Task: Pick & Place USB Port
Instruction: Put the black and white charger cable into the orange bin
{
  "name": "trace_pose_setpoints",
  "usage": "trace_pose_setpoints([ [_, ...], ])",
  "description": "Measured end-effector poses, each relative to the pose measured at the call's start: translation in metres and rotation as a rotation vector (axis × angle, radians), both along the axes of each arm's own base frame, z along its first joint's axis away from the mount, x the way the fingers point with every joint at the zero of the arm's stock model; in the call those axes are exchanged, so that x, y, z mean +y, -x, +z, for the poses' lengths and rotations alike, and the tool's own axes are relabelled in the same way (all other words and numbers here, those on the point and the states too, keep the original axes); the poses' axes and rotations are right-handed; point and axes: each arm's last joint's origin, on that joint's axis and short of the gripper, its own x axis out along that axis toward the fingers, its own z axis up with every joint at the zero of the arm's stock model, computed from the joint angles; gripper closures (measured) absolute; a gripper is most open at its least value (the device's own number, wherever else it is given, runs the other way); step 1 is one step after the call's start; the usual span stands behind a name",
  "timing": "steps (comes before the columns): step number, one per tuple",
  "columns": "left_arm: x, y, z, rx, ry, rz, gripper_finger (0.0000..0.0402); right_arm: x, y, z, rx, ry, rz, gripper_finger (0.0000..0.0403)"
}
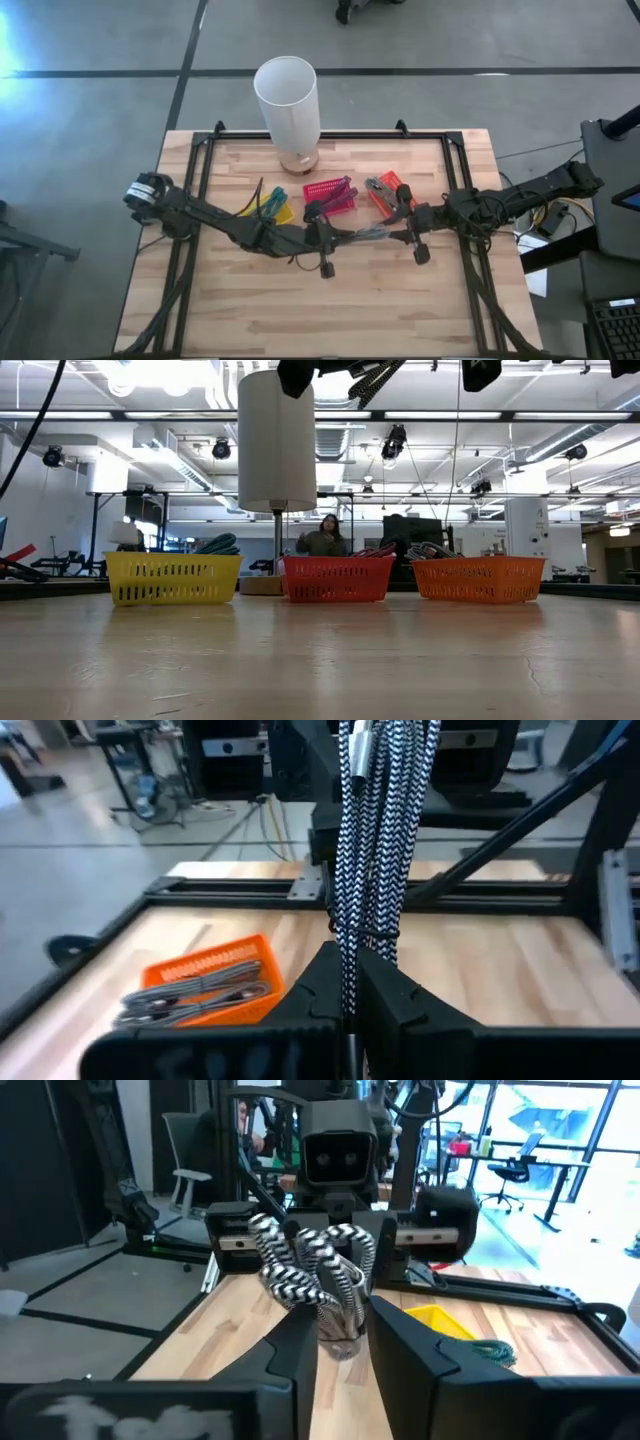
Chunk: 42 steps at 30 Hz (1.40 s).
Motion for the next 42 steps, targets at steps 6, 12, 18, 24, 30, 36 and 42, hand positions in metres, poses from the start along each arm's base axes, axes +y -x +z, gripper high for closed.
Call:
trace_pose_setpoints([
  [6,0.0021,-0.0008,-0.0001,-0.004,0.032,-0.009,0.0390,0.0000,0.0000,0.0001,-0.003,0.008,0.000,0.0351],
  [12,0.0020,-0.0008,-0.0002,-0.003,0.033,-0.013,0.0390,-0.0001,0.0000,0.0002,-0.004,0.010,0.000,0.0385],
  [18,0.0026,-0.0009,-0.0004,0.000,0.031,-0.010,0.0390,-0.0001,0.0000,-0.0005,0.003,0.012,0.000,0.0393],
  [24,0.0026,-0.0009,-0.0005,0.002,0.020,-0.011,0.0387,-0.0001,0.0002,-0.0012,0.012,0.004,0.000,0.0394],
  [30,0.0028,-0.0008,-0.0007,0.005,0.019,-0.006,0.0351,-0.0001,0.0004,-0.0038,0.027,-0.004,-0.001,0.0394],
  [36,0.0028,-0.0008,-0.0008,0.005,0.018,-0.006,0.0320,-0.0001,0.0005,-0.0059,0.043,0.000,-0.001,0.0394],
  [42,0.0029,-0.0006,-0.0023,0.020,0.018,-0.006,0.0313,-0.0010,0.0010,-0.0097,0.092,-0.020,-0.025,0.0394],
])
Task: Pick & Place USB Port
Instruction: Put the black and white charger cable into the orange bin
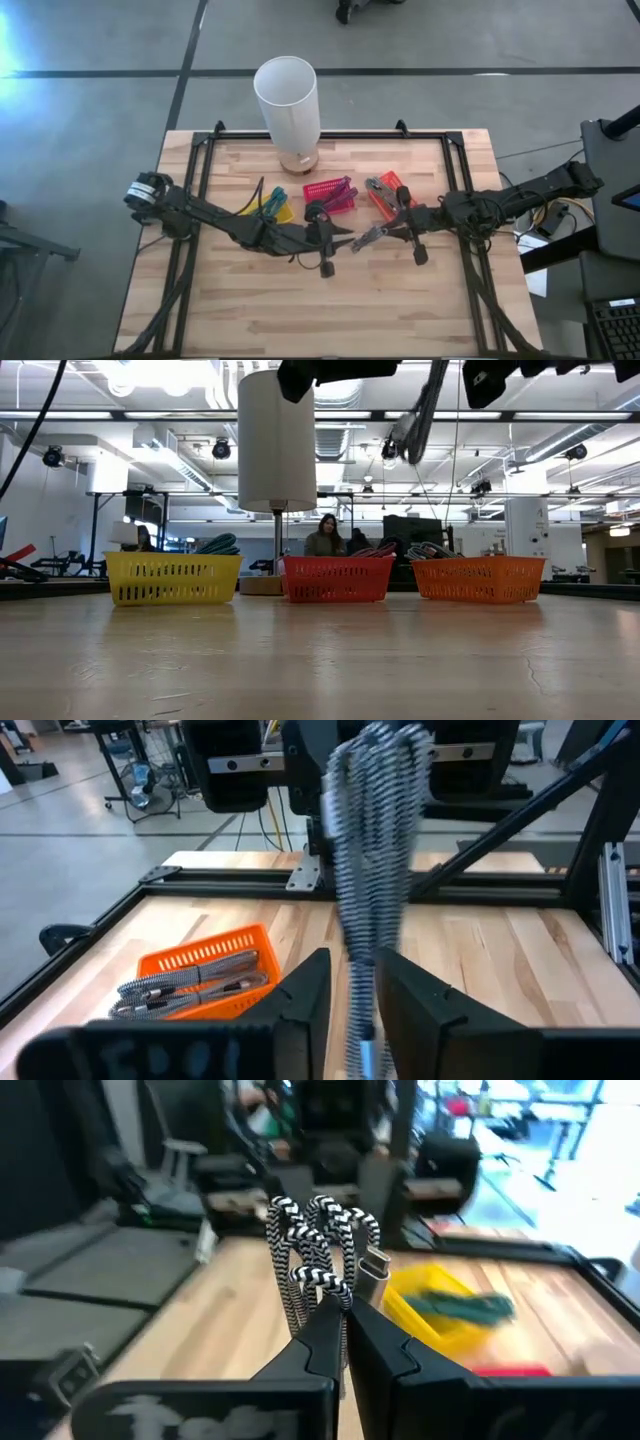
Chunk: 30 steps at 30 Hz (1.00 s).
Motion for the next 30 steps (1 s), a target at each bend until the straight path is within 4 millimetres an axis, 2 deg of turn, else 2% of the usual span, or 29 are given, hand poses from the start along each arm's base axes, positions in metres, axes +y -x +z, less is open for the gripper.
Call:
trace_pose_setpoints([
  [7,0.000,0.001,-0.005,0.047,0.010,0.003,0.0313,-0.007,0.006,0.000,0.203,-0.024,-0.215,0.0394],
  [13,0.000,0.001,-0.006,0.054,0.011,0.004,0.0312,-0.011,0.015,0.013,0.371,-0.098,-0.314,0.0394],
  [20,0.001,0.001,-0.006,0.054,0.010,0.007,0.0312,-0.018,0.027,0.025,0.494,-0.056,-0.461,0.0394],
  [26,0.001,0.001,-0.006,0.054,0.010,0.007,0.0312,-0.025,0.043,0.042,0.605,-0.111,-0.582,0.0394],
  [30,0.001,0.001,-0.006,0.055,0.006,0.007,0.0312,-0.029,0.049,0.043,0.656,-0.141,-0.659,0.0394],
])
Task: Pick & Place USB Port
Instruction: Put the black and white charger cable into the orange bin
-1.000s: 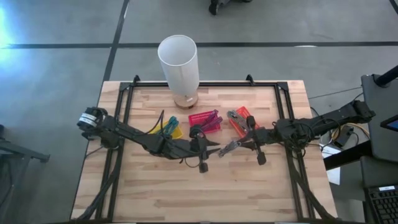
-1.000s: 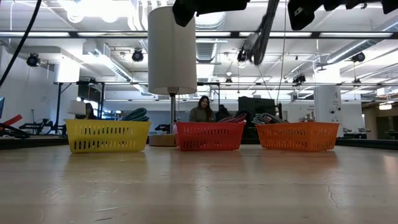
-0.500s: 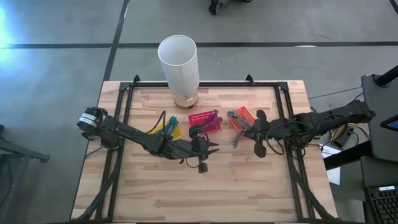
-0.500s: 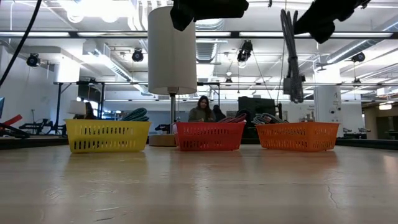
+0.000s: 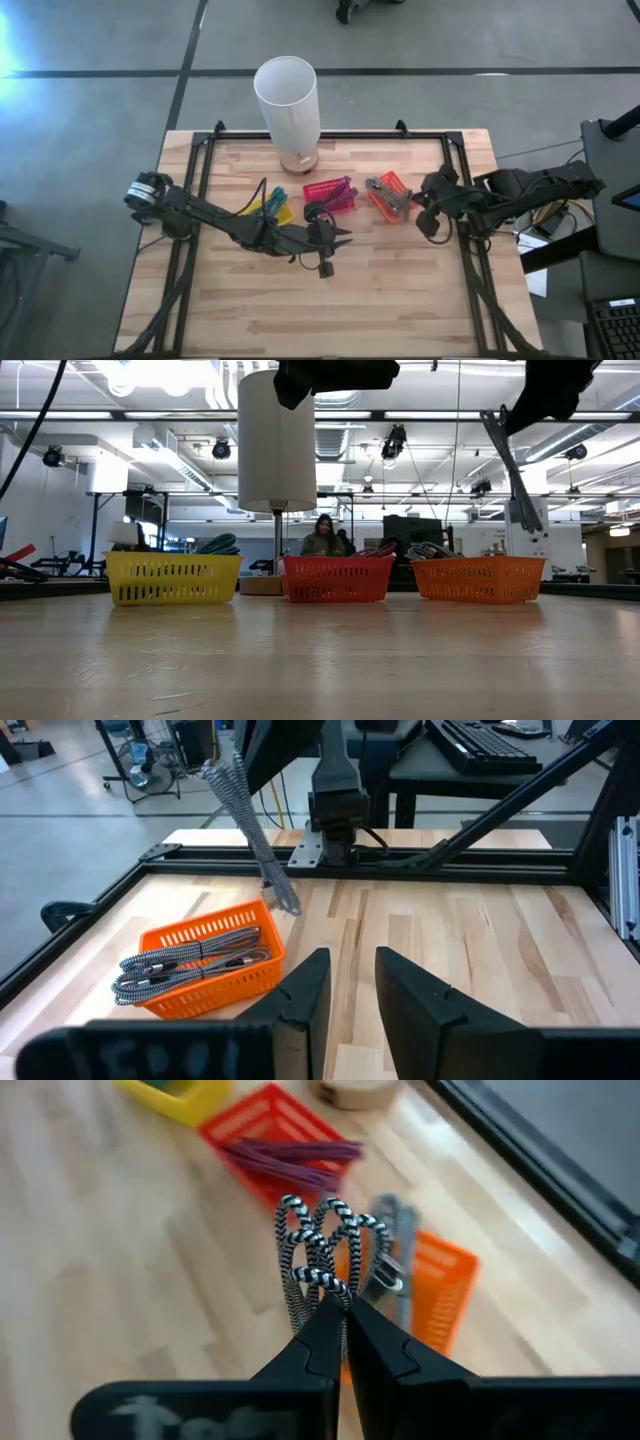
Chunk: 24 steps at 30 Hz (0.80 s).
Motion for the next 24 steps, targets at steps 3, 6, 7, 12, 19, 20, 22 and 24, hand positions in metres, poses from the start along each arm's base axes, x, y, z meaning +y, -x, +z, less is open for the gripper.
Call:
trace_pose_setpoints([
  [3,0.000,0.000,0.000,0.000,-0.001,0.000,0.0312,-0.004,-0.001,-0.008,0.028,0.036,-0.059,0.0394],
  [6,0.000,0.000,0.000,0.001,-0.001,0.001,0.0312,-0.010,-0.005,-0.017,0.074,0.061,-0.090,0.0394],
  [7,0.000,0.000,0.000,0.000,-0.001,0.001,0.0312,-0.011,-0.007,-0.020,0.090,0.077,-0.096,0.0394],
  [12,0.001,0.000,0.000,0.005,-0.013,0.001,0.0312,-0.021,-0.020,-0.029,0.132,0.096,-0.143,0.0394],
  [19,0.003,0.000,-0.001,0.010,-0.023,0.002,0.0312,-0.027,-0.040,-0.050,0.259,0.074,-0.156,0.0394],
  [20,0.003,0.000,-0.001,0.010,-0.023,0.002,0.0312,-0.028,-0.043,-0.052,0.276,0.082,-0.152,0.0394],
  [22,0.003,0.000,-0.001,0.010,-0.023,0.002,0.0312,-0.028,-0.049,-0.057,0.308,0.093,-0.139,0.0394],
  [24,0.003,0.000,-0.001,0.011,-0.024,0.002,0.0312,-0.027,-0.056,-0.061,0.317,0.098,-0.130,0.0394],
])
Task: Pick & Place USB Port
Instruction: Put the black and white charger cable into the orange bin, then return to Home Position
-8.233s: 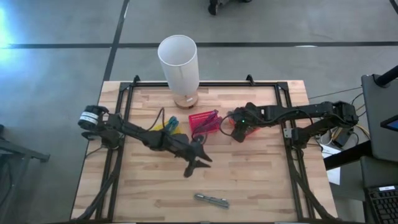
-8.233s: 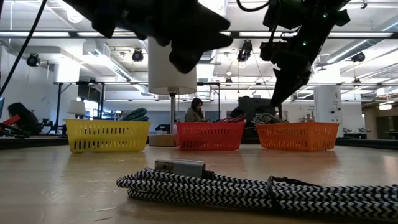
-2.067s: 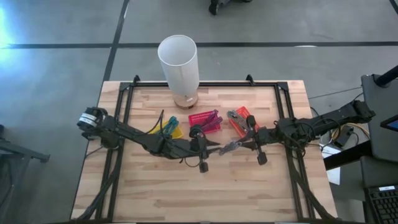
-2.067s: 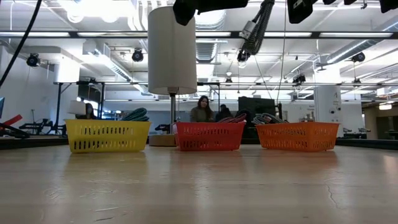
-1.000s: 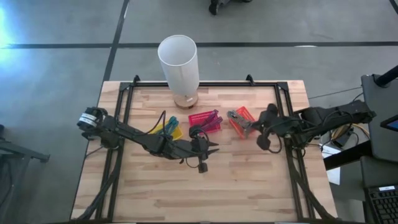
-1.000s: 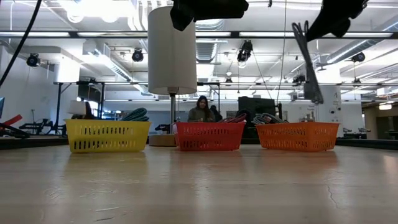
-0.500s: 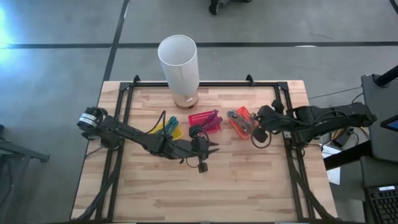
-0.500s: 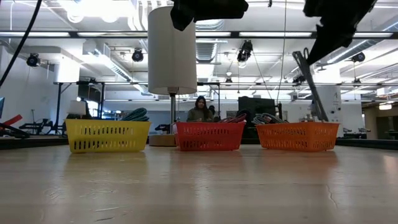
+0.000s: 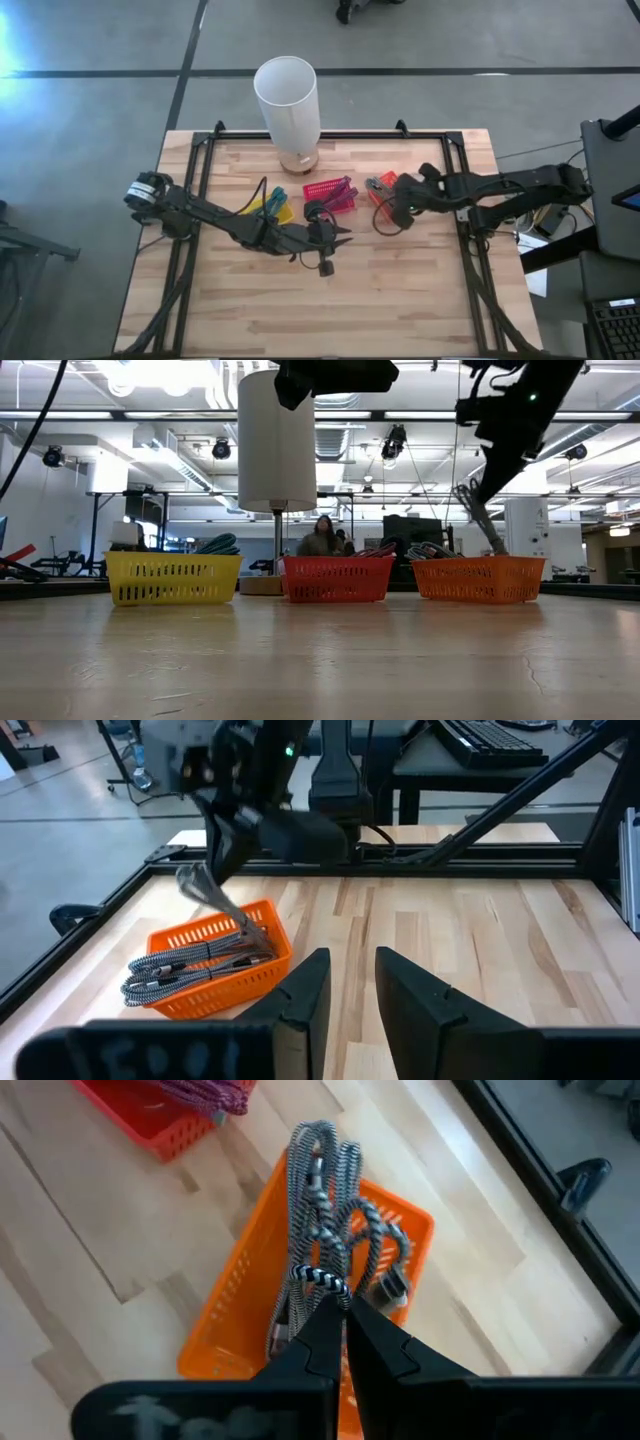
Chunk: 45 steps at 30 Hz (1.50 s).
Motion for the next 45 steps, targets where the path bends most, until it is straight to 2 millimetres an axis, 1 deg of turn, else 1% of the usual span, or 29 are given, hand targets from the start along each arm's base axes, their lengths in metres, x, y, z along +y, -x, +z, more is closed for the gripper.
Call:
trace_pose_setpoints([
  [6,0.000,0.001,-0.002,0.021,-0.006,0.000,0.0312,0.000,-0.017,-0.016,0.068,0.021,0.040,0.0394],
  [11,0.000,0.002,-0.005,0.053,0.005,0.005,0.0312,-0.001,-0.026,-0.028,0.134,0.070,0.046,0.0394],
  [14,0.000,0.002,-0.006,0.058,0.005,0.006,0.0312,-0.002,-0.027,-0.031,0.153,0.078,0.043,0.0394],
  [19,0.000,0.002,-0.006,0.058,0.007,0.006,0.0312,-0.005,-0.026,-0.028,0.153,0.082,0.047,0.0392],
  [22,0.000,0.002,-0.006,0.056,0.017,0.009,0.0312,-0.006,-0.025,-0.026,0.150,0.087,0.057,0.0378],
  [31,0.000,0.002,-0.006,0.052,0.032,0.013,0.0312,-0.006,-0.024,-0.024,0.146,0.092,0.068,0.0315],
  [35,0.000,0.002,-0.006,0.051,0.037,0.014,0.0312,-0.006,-0.022,-0.020,0.132,0.098,0.068,0.0294],
  [38,0.000,0.002,-0.006,0.051,0.043,0.016,0.0312,-0.006,-0.022,-0.012,0.109,0.099,0.071,0.0283],
  [41,0.000,0.002,-0.006,0.052,0.040,0.016,0.0312,-0.005,-0.021,0.002,0.064,0.089,0.074,0.0278],
  [45,0.000,0.002,-0.006,0.057,0.028,0.013,0.0312,-0.002,-0.015,0.027,-0.014,0.087,0.086,0.0281],
])
